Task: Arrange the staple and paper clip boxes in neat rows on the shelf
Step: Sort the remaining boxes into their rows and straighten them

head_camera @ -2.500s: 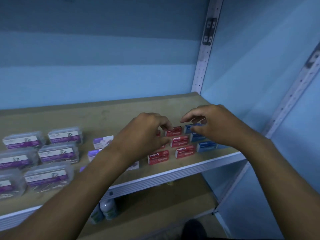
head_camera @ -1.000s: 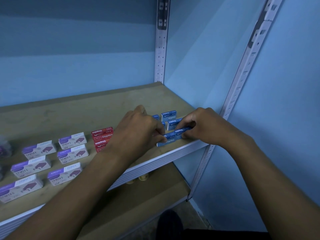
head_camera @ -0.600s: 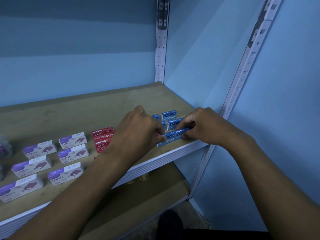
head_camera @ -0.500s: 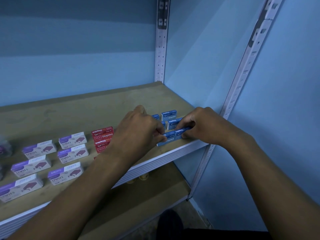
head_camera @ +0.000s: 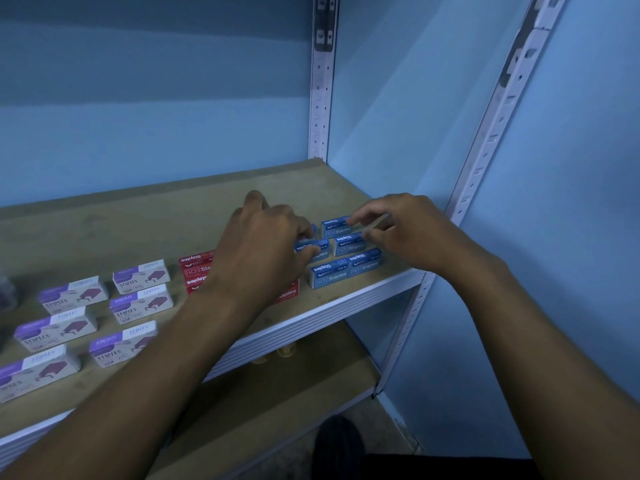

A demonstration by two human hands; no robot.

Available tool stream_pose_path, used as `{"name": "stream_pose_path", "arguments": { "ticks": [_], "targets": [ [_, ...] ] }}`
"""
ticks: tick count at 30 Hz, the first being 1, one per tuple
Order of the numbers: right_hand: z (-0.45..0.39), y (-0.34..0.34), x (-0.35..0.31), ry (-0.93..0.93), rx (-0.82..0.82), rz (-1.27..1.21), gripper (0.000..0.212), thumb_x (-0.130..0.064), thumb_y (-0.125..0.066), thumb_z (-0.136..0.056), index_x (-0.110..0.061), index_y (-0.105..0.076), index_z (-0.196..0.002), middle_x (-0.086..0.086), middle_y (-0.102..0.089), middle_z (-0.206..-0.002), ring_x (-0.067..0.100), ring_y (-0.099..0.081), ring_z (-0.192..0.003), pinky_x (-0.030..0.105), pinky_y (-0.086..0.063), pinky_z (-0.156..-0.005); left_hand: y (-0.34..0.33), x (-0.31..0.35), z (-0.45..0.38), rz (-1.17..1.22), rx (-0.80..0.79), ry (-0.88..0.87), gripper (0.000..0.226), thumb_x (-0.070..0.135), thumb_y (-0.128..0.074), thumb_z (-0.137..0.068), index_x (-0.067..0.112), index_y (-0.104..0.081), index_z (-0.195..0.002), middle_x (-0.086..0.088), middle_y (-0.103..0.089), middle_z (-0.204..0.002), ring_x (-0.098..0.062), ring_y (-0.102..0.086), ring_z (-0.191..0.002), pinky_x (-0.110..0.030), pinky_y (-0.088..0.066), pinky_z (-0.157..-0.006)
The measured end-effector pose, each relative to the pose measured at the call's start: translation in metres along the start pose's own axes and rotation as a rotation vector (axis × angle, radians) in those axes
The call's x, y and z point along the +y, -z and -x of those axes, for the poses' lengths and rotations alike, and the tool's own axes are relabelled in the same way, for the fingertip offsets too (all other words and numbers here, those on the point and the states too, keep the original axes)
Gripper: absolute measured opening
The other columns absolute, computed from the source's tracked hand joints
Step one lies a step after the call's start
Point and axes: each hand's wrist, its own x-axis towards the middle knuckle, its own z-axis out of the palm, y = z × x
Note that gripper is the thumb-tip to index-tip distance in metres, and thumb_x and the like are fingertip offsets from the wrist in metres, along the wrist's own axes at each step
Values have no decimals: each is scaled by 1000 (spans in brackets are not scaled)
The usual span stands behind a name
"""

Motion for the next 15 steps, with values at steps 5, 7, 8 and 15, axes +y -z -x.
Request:
{"name": "stream_pose_path", "arguments": {
  "ticks": [5,7,8,15],
  "targets": [
    [-7,-8,-1,-9,-51,13,24,-19,-76,-87,-33,-77,-107,-10,-70,-111,1,-59,-82,8,-41,-69,-1,-2,-2,-85,-50,20,37,56,-59,-86,31,-72,-110,8,-73,-102,-23,-44,-102,-35,-41,-79],
    [-9,-10,-1,-13,-53,17,25,-19,-77,-86,-34,-78,-106,-12,-69,-109,-5,-56,-77,6,-38,-67,-2,-2,-3,-94,-46,26,35,56,-59,-86,32,-73,-107,8,-73,-100,-22,-44,-102,-36,-41,-79],
    [-10,-11,-1,-15,-49,19,26,-19,-78,-85,-34,-78,-105,-13,-69,-108,-7,-55,-76,5,-37,-66,-3,-2,-3,-97,-44,32,34,56,-60,-86,32,-74,-105,9,-73,-99,-22,-43,-101,-36,-41,-79],
    [-10,-15,0,-21,1,8,23,-18,-80,-83,-33,-79,-101,-10,-73,-106,0,-59,-79,8,-40,-67,-8,-2,-5,-123,-60,37,33,55,-56,-89,32,-74,-105,8,-73,-99,-23,-43,-103,-36,-39,-80]
  ]
}}
